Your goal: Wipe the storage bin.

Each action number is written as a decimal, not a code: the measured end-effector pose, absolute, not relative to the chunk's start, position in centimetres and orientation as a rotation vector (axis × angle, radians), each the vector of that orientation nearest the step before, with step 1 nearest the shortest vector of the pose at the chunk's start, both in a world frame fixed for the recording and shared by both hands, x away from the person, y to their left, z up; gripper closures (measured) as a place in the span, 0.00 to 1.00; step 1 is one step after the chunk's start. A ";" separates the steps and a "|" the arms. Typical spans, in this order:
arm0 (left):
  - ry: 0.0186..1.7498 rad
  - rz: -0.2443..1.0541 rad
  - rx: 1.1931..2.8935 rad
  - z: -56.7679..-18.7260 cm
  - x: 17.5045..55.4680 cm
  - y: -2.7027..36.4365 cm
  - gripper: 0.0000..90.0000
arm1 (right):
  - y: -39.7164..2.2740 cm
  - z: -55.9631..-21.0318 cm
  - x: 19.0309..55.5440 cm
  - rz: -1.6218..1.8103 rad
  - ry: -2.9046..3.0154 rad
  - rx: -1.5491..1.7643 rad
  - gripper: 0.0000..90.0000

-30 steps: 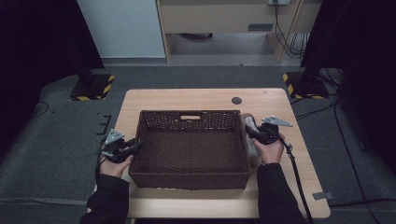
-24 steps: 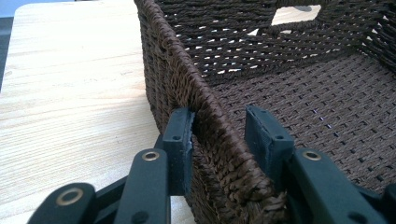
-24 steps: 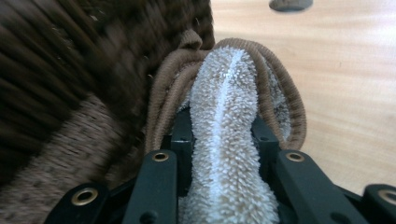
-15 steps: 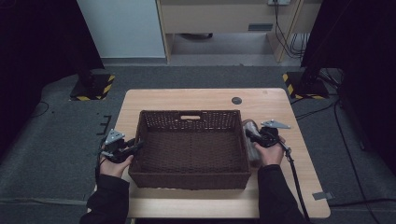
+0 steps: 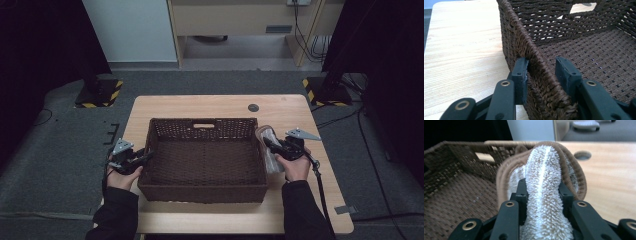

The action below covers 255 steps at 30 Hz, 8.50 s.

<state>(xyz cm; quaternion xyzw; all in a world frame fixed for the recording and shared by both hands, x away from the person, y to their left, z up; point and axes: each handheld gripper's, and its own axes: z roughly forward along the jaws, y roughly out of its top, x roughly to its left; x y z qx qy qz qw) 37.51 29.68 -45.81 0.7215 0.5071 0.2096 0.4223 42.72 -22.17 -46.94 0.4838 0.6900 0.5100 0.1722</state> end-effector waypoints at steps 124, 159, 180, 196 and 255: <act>1.306 0.522 1.855 -45.1 35.5 29.1 0.70 | -22.0 -50.5 39.1 1.273 2.150 1.400 0.77; 1.317 0.545 1.844 -45.2 37.8 29.3 0.75 | -22.3 -51.7 38.6 1.253 2.165 1.452 0.78; 1.308 0.541 1.837 -45.3 37.8 29.4 0.73 | -23.5 -46.3 35.1 1.586 2.004 1.307 0.78; 1.311 0.540 1.834 -45.3 37.7 29.4 0.73 | -22.3 -50.4 36.1 1.367 2.153 1.401 0.78; 1.307 0.545 1.838 -45.2 38.4 30.5 0.75 | -26.1 -48.8 35.2 1.020 1.979 1.390 0.77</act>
